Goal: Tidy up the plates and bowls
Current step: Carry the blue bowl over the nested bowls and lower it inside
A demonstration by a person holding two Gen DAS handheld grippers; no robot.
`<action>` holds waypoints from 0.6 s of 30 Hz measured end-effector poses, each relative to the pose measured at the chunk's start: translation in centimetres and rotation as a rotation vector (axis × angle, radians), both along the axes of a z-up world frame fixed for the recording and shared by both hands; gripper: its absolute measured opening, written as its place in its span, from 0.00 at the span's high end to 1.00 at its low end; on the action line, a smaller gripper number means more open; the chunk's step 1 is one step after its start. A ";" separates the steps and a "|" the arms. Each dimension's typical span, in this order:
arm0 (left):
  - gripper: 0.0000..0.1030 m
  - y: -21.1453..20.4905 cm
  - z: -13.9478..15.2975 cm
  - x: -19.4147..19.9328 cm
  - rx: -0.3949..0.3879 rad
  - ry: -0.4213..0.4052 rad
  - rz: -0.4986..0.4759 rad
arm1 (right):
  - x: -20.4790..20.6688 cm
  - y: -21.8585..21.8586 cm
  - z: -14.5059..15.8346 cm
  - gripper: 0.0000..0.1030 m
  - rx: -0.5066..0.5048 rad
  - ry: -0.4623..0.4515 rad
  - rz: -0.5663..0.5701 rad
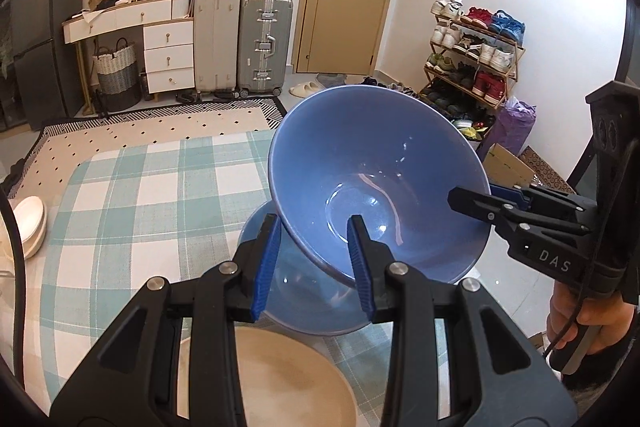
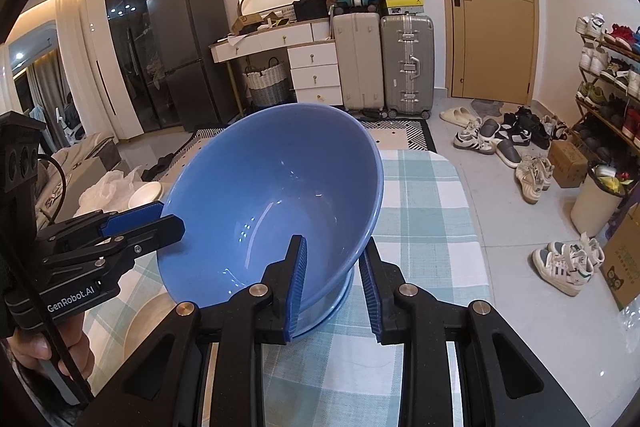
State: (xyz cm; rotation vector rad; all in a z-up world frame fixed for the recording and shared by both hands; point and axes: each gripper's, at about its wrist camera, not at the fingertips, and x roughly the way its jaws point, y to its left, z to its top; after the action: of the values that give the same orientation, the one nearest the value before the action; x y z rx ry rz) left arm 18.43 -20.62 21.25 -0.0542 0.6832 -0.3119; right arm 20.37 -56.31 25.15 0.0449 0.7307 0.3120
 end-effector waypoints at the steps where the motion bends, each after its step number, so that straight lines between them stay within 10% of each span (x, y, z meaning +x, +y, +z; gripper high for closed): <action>1: 0.70 0.0 -0.3 0.4 0.002 0.007 0.004 | 0.3 0.3 -0.2 0.74 -0.002 0.004 0.004; 18: 0.70 1.8 -6.3 4.0 0.015 0.082 0.045 | 2.5 3.0 -5.6 0.73 -0.029 0.081 0.036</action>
State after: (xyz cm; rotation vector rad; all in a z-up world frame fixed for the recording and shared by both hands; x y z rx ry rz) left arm 22.45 -18.84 14.96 -0.0681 0.7642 -0.2627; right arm 22.83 -53.26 19.59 0.0168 0.8171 0.3355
